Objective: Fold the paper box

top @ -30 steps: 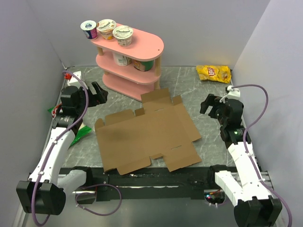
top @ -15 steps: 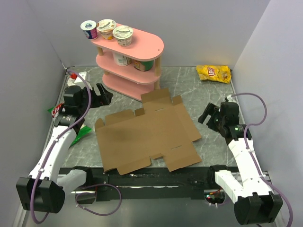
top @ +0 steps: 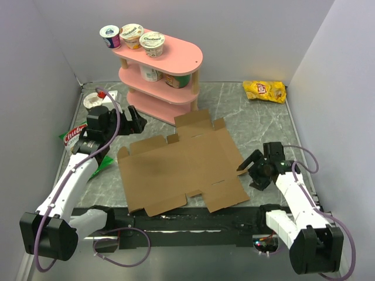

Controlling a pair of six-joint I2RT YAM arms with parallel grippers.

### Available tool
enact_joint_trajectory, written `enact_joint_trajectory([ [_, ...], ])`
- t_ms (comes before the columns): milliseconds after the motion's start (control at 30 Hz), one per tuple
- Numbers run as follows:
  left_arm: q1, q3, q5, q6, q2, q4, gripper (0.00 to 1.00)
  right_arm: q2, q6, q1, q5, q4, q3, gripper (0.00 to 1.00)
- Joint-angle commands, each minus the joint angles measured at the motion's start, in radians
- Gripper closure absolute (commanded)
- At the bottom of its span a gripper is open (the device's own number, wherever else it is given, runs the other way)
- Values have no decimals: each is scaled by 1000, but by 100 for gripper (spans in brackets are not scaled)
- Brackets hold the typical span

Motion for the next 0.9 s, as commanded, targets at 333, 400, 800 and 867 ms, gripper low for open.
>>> enact_joint_trajectory([
  [333, -30, 43, 6, 31, 2, -2, 4, 67, 221, 93, 155, 246, -77, 23],
  [400, -33, 43, 4, 33, 2, -3, 4, 87, 241, 156, 248, 236, -63, 25],
  [800, -41, 43, -6, 41, 0, -8, 4, 112, 357, 262, 427, 206, -78, 60],
  [867, -43, 43, -6, 41, 2, -8, 4, 109, 354, 264, 451, 214, -78, 67],
])
